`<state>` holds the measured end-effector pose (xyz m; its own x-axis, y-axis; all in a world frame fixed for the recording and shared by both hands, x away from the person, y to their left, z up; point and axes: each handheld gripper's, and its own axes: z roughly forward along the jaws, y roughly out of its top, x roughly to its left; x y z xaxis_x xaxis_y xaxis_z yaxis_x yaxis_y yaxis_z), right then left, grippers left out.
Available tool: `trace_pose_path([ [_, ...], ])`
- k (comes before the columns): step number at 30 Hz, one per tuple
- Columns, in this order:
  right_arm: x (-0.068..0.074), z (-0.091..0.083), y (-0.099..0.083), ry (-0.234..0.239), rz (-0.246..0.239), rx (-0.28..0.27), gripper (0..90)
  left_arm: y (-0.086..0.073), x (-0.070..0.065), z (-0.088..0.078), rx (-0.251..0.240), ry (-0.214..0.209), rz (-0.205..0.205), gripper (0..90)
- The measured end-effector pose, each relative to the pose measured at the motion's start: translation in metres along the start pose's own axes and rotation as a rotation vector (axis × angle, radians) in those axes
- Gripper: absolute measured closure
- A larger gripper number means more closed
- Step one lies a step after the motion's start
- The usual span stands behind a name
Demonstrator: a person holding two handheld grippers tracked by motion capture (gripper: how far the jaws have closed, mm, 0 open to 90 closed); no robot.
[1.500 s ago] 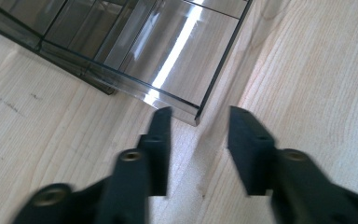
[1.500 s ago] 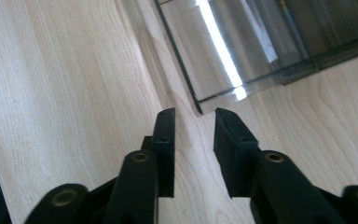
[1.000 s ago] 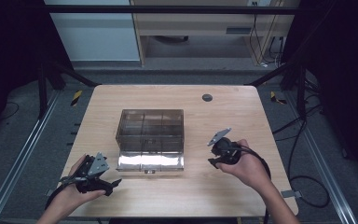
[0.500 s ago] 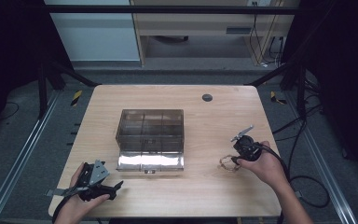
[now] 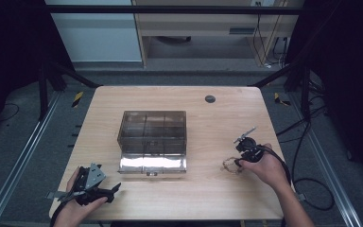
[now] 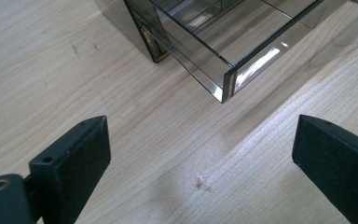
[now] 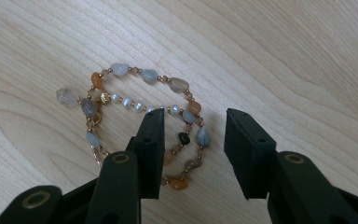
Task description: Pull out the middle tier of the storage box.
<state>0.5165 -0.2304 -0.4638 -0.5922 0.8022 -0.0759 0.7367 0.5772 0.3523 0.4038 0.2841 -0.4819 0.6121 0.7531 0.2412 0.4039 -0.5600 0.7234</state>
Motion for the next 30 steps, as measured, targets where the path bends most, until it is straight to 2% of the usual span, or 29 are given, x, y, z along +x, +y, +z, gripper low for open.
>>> trace_pose_path([
  [14,0.0009,0.0058,0.0024,0.012,-0.002,0.019,65.6,-0.0010,-0.0003,0.0005,0.007,0.000,0.002,4.4],
  [26,0.0016,0.0071,0.0025,0.027,0.010,0.022,74.9,-0.0013,-0.0002,0.0004,0.008,-0.001,0.001,4.7],
  [27,0.0008,0.0075,0.0021,0.023,-0.003,0.021,75.4,-0.0014,-0.0001,0.0004,0.009,-0.001,0.001,4.8],
  [30,0.0007,0.0076,0.0019,0.033,0.000,0.019,77.7,-0.0016,-0.0003,0.0007,0.005,-0.001,-0.004,4.9],
])
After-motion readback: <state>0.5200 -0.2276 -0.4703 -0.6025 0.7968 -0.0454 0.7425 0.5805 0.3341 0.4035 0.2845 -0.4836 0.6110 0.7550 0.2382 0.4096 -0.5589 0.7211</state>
